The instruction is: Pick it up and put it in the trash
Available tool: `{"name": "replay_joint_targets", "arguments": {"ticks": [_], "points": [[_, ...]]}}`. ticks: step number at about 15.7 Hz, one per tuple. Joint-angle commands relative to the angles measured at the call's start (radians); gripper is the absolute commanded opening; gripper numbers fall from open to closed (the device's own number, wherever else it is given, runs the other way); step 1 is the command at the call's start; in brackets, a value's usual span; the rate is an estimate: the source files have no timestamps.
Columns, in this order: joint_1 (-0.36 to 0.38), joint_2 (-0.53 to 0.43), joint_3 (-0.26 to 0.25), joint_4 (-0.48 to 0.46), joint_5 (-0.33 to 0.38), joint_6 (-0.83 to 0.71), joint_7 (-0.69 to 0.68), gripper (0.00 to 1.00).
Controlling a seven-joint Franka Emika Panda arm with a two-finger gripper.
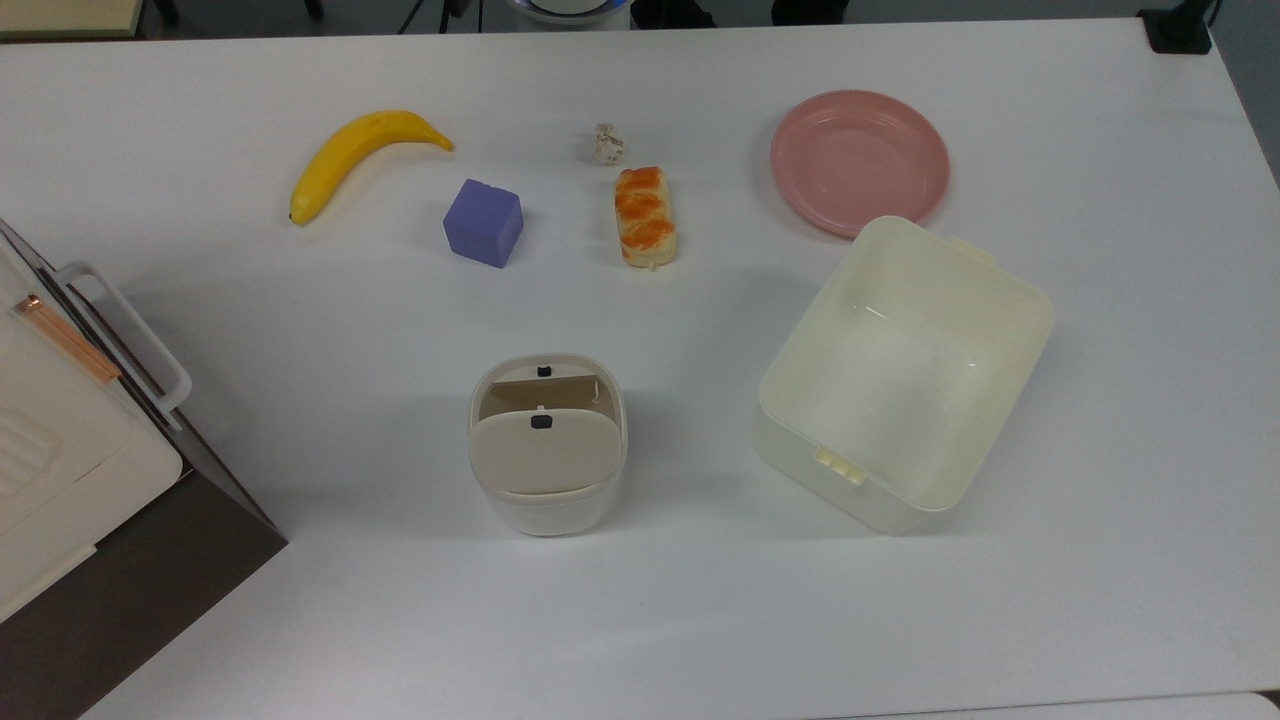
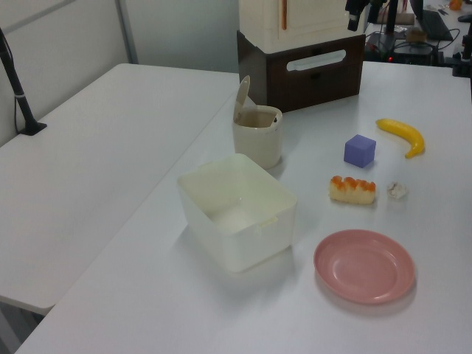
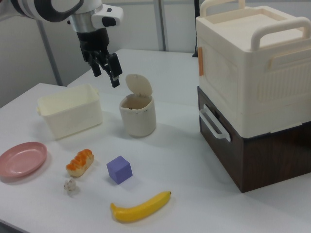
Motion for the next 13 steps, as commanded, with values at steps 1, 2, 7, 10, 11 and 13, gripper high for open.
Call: {"name": "replay_joint_targets", "arguments": {"ticks": [1, 2, 7, 10, 11, 13], "points": [[0.005, -0.008, -0.013, 0.0, 0.023, -0.001, 0.014, 1.0], [0.002, -0.008, -0.016, 0.0, 0.026, -0.001, 0.011, 1.0], [0.005, -0.008, -0.014, -0.002, 0.028, -0.008, -0.06, 1.0], [0.003, -0.009, -0.014, -0.003, 0.026, -0.012, -0.085, 1.0], [0.003, -0.009, -0.014, -0.003, 0.026, -0.014, -0.084, 1.0], [0.005, -0.008, -0.014, -0.003, 0.026, -0.014, -0.087, 1.0]]}}
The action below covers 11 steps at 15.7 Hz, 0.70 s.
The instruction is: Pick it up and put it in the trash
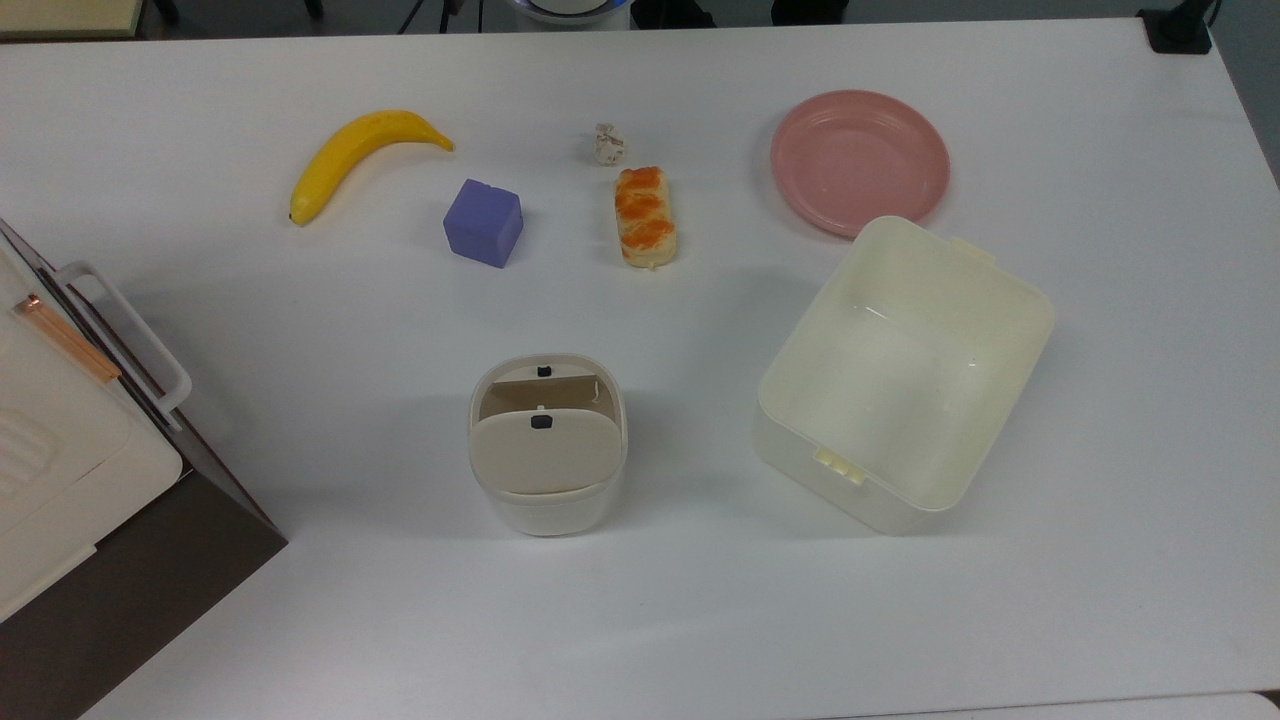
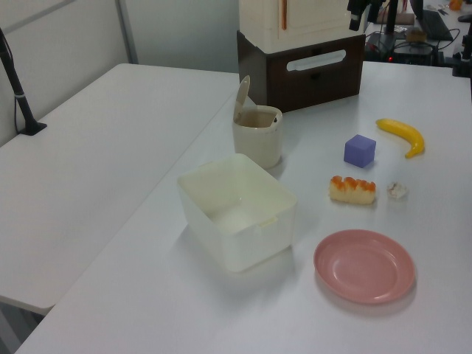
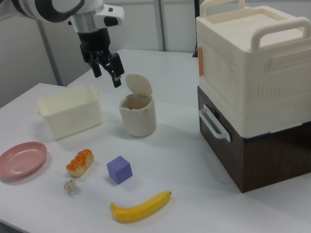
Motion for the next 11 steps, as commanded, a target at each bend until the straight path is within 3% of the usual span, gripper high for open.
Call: {"name": "replay_joint_targets", "arguments": {"ticks": [1, 11], "points": [[0.007, -0.008, -0.009, -0.003, 0.026, -0.014, -0.032, 1.0], [0.006, -0.005, -0.009, -0.014, 0.012, -0.058, -0.069, 1.0]]}}
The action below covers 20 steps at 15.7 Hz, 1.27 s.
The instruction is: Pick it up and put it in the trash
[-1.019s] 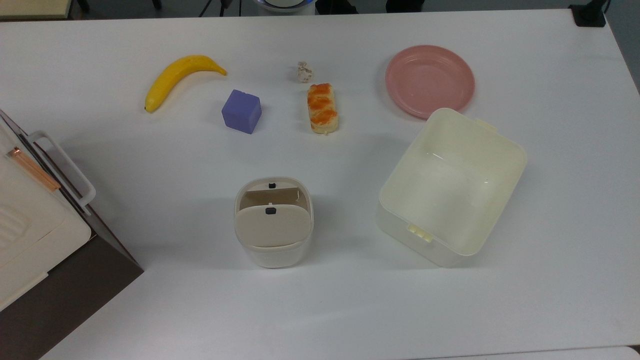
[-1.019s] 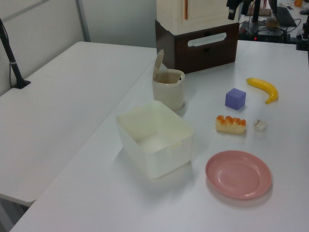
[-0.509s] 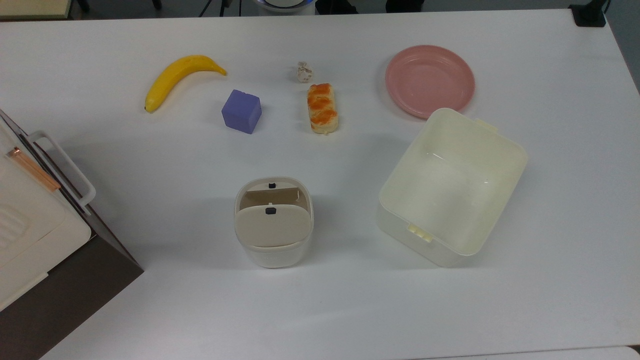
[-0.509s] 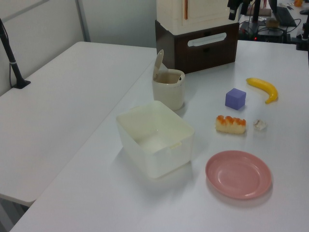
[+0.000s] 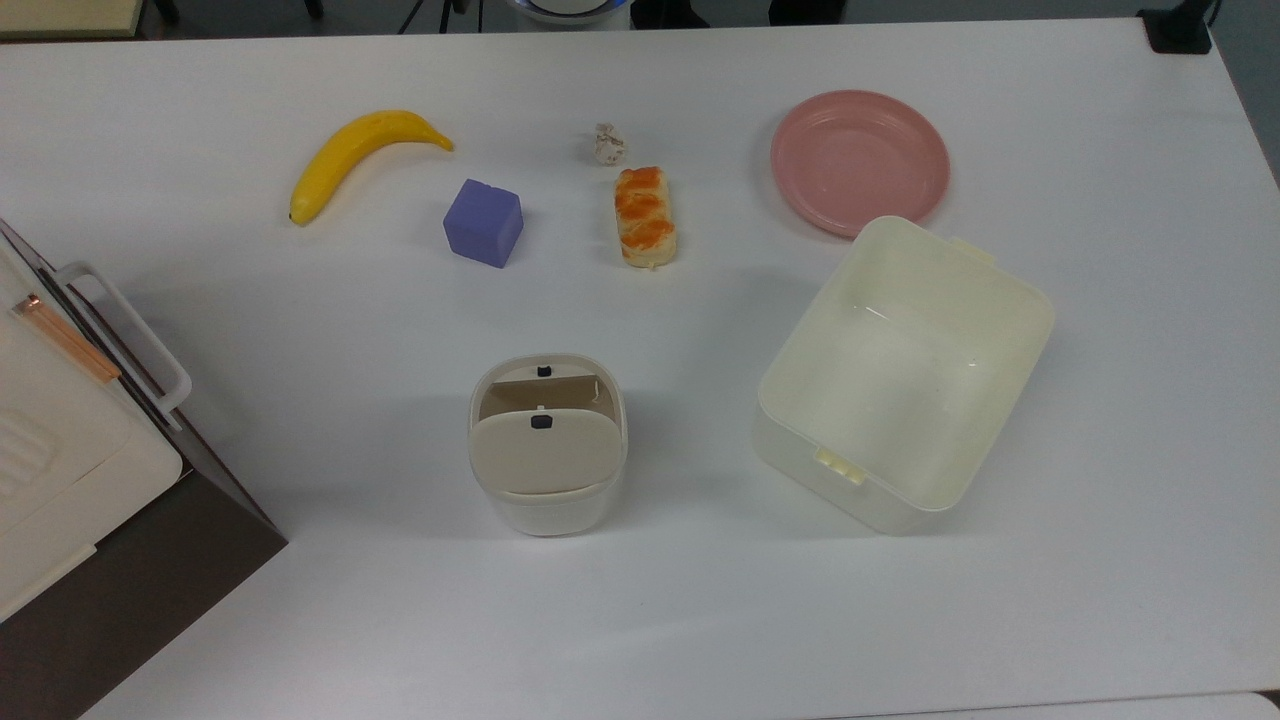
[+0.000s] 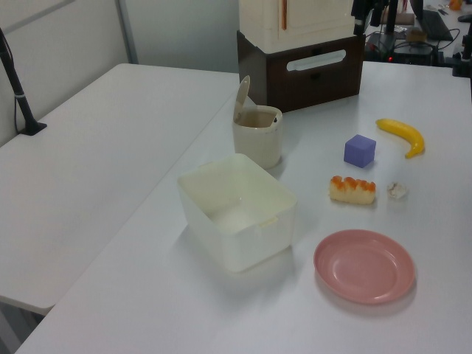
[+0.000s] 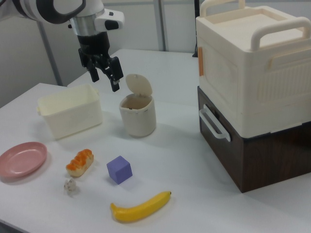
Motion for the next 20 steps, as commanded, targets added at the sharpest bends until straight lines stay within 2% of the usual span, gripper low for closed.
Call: {"name": "replay_joint_targets", "arguments": {"ticks": [1, 5, 7, 9, 13, 20], "points": [[0.006, -0.008, -0.01, -0.009, 0.012, -0.019, -0.041, 1.0], [0.016, -0.011, -0.006, -0.03, 0.0, -0.019, -0.055, 1.0], [0.042, -0.011, 0.009, -0.073, -0.055, -0.02, -0.055, 1.0], [0.107, -0.01, 0.009, -0.112, -0.124, -0.02, -0.051, 1.0], [0.136, -0.008, 0.009, -0.139, -0.159, -0.035, -0.068, 1.0], [0.239, -0.001, 0.009, -0.305, -0.291, -0.062, -0.087, 1.0]]}}
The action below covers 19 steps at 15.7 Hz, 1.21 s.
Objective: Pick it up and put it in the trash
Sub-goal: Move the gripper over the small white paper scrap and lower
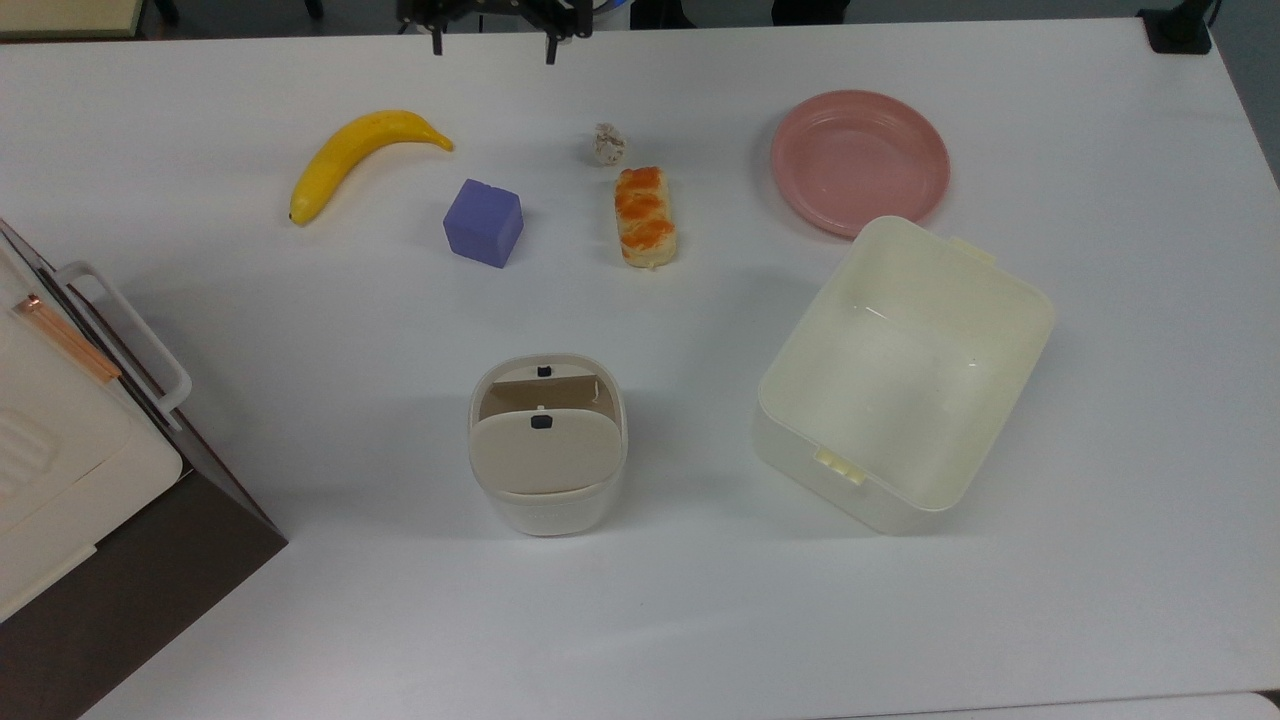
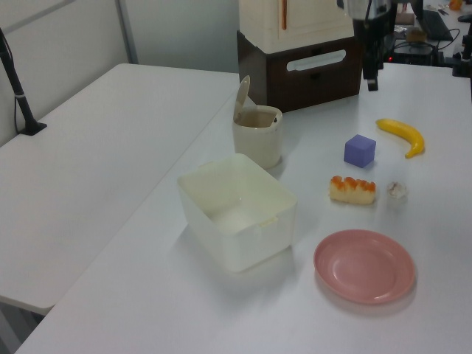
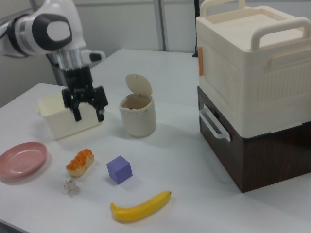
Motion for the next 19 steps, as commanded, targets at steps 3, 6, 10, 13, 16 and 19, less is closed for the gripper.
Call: {"name": "replay_joint_targets", "arguments": {"ticks": [3, 6, 10, 13, 16, 19], "points": [[0.067, -0.002, -0.007, -0.135, -0.08, -0.031, -0.04, 0.96], [0.099, 0.013, -0.005, -0.205, -0.135, -0.027, -0.051, 0.97], [0.126, 0.018, -0.005, -0.223, -0.154, -0.105, -0.259, 1.0], [0.116, 0.013, -0.005, -0.204, -0.106, -0.013, -0.23, 1.0], [0.109, 0.012, -0.01, -0.207, 0.001, 0.157, 0.01, 1.0], [0.118, 0.021, -0.01, -0.216, 0.009, 0.269, 0.131, 1.0]]}}
